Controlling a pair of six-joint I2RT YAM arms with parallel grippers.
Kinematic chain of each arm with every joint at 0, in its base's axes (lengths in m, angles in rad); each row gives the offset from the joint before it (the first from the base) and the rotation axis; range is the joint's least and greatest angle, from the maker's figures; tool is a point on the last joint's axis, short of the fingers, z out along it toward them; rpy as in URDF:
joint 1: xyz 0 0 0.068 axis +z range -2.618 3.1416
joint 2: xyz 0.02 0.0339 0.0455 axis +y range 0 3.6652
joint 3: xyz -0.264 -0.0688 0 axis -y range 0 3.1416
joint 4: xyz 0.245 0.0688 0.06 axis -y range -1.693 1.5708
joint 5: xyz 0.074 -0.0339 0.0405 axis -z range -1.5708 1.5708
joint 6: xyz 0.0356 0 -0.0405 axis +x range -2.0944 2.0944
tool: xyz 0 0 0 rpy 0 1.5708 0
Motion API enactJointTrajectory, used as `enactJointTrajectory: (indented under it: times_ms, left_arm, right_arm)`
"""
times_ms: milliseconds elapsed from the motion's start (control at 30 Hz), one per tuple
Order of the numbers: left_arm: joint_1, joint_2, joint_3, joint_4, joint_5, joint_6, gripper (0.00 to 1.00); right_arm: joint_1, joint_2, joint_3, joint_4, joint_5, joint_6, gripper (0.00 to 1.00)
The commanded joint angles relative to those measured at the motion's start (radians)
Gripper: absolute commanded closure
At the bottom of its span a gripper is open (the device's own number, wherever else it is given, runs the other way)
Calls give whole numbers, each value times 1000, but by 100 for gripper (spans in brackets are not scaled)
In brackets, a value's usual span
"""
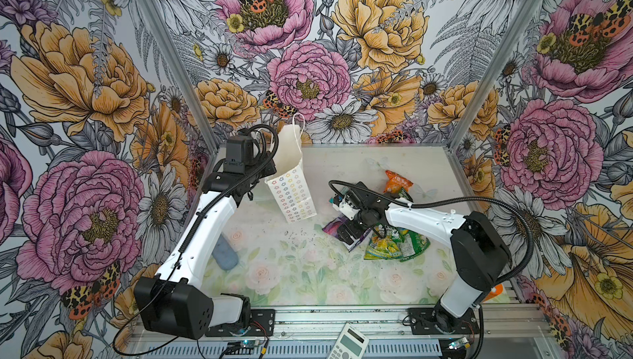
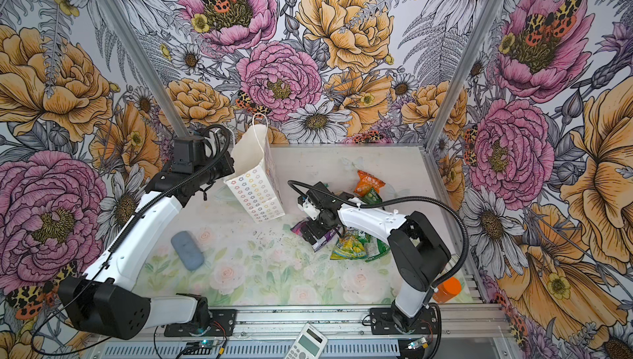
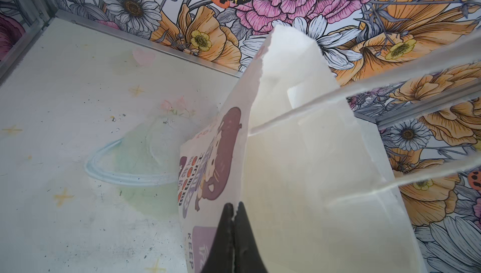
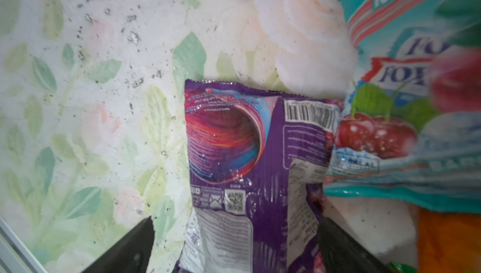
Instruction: Place the snacks into the paper bag
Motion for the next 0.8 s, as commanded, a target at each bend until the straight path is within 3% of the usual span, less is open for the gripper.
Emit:
enactJointTrajectory:
  times_ms: [0,533,767]
  left_arm:
    - [-14,-23,-7,44,-30,-19,100]
    - [-79,26,3,74,-20,21,100]
    - [-84,26,-7,74,-74,-18,100]
  right_arm:
    - [4,19,-13,13,83,-44,1]
    - [8,97,-52,164,75,-54,2]
    - [8,112,-55,182,81,-42,6]
